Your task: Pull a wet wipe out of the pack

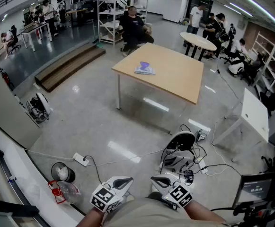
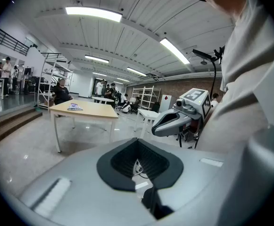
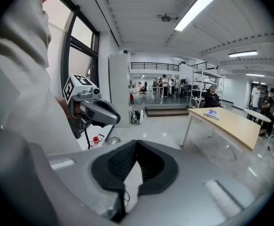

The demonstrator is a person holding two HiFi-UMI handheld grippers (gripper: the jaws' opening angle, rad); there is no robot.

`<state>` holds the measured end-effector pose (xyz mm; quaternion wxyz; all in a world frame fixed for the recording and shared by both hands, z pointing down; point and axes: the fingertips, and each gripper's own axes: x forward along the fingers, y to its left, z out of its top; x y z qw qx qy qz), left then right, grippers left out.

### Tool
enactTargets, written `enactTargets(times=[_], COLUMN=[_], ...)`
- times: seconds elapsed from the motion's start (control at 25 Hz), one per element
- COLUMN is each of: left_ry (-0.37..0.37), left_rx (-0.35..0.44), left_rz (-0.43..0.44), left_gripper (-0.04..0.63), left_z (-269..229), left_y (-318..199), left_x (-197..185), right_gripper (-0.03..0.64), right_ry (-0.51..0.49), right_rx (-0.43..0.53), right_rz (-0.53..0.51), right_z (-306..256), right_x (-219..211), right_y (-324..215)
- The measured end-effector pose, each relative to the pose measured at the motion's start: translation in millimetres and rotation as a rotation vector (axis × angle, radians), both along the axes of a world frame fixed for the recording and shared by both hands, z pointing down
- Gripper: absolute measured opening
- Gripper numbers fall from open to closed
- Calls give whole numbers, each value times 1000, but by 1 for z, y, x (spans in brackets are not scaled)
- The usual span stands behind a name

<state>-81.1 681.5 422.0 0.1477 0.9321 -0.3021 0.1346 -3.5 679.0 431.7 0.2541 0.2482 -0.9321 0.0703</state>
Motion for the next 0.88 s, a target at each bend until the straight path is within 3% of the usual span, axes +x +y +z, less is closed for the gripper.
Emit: enactTargets(times=[0.88], left_ry=[-12], left_rx=[15], left_rz=[42], left_gripper=[6], left_z=[0], left_y=[-20], left_x=[10], right_gripper=[2], right_ry=[-53], right_rx=[-31], right_rz=[44], right_z=[5], right_x=[9], right_y=[-16])
